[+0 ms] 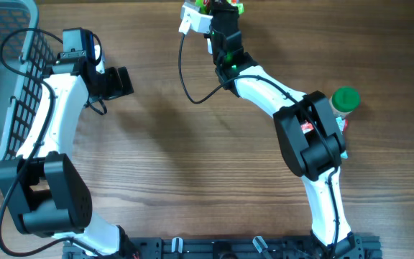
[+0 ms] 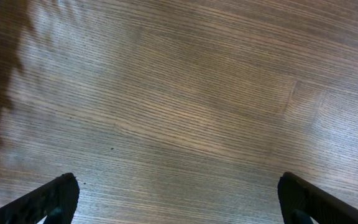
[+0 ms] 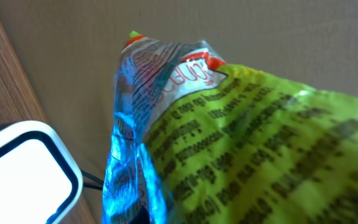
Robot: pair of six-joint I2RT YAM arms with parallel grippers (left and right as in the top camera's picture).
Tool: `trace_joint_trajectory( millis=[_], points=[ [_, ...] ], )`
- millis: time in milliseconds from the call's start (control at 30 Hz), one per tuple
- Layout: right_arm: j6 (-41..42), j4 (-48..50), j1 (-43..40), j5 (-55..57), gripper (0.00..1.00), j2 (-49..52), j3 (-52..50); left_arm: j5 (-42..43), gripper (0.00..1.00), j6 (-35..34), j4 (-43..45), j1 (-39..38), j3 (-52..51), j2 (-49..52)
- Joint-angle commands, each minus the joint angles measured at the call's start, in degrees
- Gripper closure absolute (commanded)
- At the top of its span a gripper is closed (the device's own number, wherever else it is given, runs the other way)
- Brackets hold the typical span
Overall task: Scan the item barcode
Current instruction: 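Raise the Haribo bag with the right gripper to the white scanner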
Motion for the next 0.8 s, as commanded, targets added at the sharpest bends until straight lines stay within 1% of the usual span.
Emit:
trace_joint_trajectory(
  millis=[0,167,233,333,433,467,533,600,667,767],
  points=[
    [9.6,-0.8,0.4,-0.3,0.96,1.0,1.4,-0.3,0.0,0.1,0.1,0.2,0.5,-0.2],
    [18.4,-4.6,0.0,-1.2,0.96,1.0,1.4,-0.3,0.0,0.1,0.0,0.2,0.5,-0.2],
    [19.5,-5.7,-0.1,-1.6,0.96,1.0,1.4,-0.3,0.0,0.1,0.1,0.2,0.5,-0.2],
    [19.3,-6.1,-0.2,-1.6,0.96,1.0,1.4,-0.3,0.0,0.1,0.0,0.2,0.5,-0.2],
    [18.4,-1.7,-0.2,-0.3,0.96,1.0,1.4,-0.3,0.0,0.1,0.0,0.2,0.5,-0.2],
    [16.2,0.7,-0.2,0.3,0.96,1.0,1.4,-0.3,0.0,0.1,0.0,0.2,0.5,-0.2],
    [13.2,2.4,-0.2,0.3,0.96,1.0,1.4,-0.3,0.0,0.1,0.1,0.2,0.5,-0.2],
    [11.6,2.2,-0.1,0.3,0.96,1.0,1.4,-0.3,0.0,0.1,0.0,0.2,0.5,-0.2],
    [11.8,-0.1,-0.1,0.3,0.96,1.0,1.4,-0.3,0.0,0.1,0.1,0.2,0.5,-0.2],
    [15.7,-4.5,-0.1,0.0,0.96,1.0,1.4,-0.3,0.0,0.1,0.1,0.2,0.5,-0.2]
  ],
)
